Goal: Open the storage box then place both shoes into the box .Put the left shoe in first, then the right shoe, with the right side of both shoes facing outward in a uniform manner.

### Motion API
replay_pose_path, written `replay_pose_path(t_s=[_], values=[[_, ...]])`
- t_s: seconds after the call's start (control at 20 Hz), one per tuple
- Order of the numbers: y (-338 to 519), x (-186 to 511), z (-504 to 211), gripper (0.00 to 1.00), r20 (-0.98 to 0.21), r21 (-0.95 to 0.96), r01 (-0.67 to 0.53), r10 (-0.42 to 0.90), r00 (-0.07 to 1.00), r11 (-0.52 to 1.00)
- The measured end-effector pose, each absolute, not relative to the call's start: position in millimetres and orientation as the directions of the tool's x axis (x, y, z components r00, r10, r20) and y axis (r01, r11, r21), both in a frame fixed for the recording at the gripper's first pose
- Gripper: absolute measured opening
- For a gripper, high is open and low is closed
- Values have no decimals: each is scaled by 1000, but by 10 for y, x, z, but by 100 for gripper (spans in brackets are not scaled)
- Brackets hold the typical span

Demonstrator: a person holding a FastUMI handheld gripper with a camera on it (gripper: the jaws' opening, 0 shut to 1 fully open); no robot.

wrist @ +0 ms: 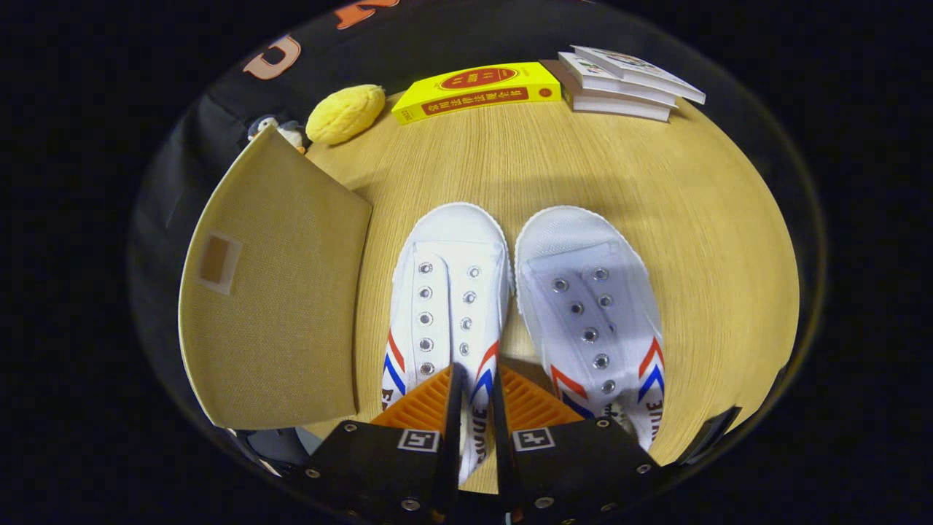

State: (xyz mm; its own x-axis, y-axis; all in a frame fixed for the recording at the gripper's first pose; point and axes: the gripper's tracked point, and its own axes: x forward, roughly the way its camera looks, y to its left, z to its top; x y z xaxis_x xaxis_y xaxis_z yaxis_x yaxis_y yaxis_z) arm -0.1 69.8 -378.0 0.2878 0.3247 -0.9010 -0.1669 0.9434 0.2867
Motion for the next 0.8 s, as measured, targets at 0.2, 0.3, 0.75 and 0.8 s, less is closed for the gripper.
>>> replay_pose_path(t_s=[0.2, 0.3, 0.75, 0.8], values=[[699, -10, -3792, 22, -896, 312, -163, 347, 279, 936], [687, 2, -3789, 18, -876, 326, -167, 364, 317, 930], [919, -38, -3519, 0, -717, 620, -14, 574, 397, 784], [926, -39, -3442, 0, -696, 638, -22, 588, 412, 770]])
